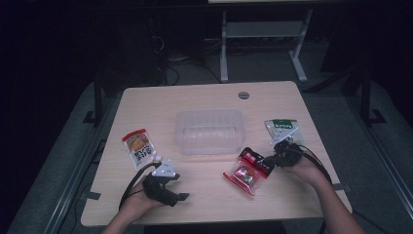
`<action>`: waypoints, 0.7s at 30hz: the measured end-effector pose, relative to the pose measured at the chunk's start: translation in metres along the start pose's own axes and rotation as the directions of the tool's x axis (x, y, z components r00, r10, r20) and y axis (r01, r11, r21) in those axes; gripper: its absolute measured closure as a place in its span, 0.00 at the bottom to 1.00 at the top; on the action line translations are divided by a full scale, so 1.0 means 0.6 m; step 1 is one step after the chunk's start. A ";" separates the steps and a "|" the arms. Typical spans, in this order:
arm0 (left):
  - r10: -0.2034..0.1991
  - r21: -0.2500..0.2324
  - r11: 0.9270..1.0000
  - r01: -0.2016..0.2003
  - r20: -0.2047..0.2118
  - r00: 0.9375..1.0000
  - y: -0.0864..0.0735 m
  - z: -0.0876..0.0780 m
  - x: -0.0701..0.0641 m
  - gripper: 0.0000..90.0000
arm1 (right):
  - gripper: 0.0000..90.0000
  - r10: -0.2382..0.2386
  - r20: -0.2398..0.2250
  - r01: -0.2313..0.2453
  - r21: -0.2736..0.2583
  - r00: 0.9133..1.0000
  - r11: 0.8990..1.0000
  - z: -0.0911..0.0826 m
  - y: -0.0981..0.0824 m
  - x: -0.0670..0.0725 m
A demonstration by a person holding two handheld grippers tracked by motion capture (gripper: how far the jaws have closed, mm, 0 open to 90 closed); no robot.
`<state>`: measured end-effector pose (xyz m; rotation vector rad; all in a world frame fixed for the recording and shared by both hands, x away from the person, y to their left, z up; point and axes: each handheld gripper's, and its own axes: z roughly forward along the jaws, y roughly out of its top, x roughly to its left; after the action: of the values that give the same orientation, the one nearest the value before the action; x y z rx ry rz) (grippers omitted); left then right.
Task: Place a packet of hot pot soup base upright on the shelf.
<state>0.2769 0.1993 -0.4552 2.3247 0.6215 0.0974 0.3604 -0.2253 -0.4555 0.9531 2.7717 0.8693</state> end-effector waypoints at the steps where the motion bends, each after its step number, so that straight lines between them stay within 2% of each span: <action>1: 0.002 -0.001 1.000 -0.002 0.001 1.000 0.000 0.000 0.000 0.22 | 1.00 -0.006 -0.004 0.006 0.004 1.000 1.000 0.000 0.000 0.002; 6: 0.006 0.005 1.000 -0.006 0.000 1.000 0.001 0.000 -0.003 0.22 | 1.00 -0.040 -0.048 0.041 0.023 0.998 0.999 0.003 0.003 0.025; 10: 0.000 -0.003 1.000 0.000 0.000 1.000 0.001 0.000 -0.003 0.22 | 1.00 -0.077 -0.092 0.080 0.027 0.993 0.996 0.009 0.008 0.043; 14: 0.000 -0.002 1.000 0.000 -0.001 1.000 0.000 0.000 -0.002 0.22 | 1.00 -0.138 -0.130 0.143 0.026 0.982 0.989 0.019 0.017 0.066; 17: 0.000 -0.003 1.000 0.000 -0.003 1.000 0.001 -0.001 -0.002 0.22 | 1.00 -0.183 -0.160 0.188 0.018 0.970 0.982 0.029 0.027 0.085; 21: 0.002 -0.002 1.000 -0.002 -0.008 1.000 0.001 -0.003 -0.002 0.22 | 1.00 -0.213 -0.199 0.219 0.007 0.956 0.976 0.041 0.039 0.112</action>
<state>0.2755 0.1992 -0.4535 2.3243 0.6229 0.1085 0.3254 -0.1588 -0.4569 0.5780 2.9878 0.9373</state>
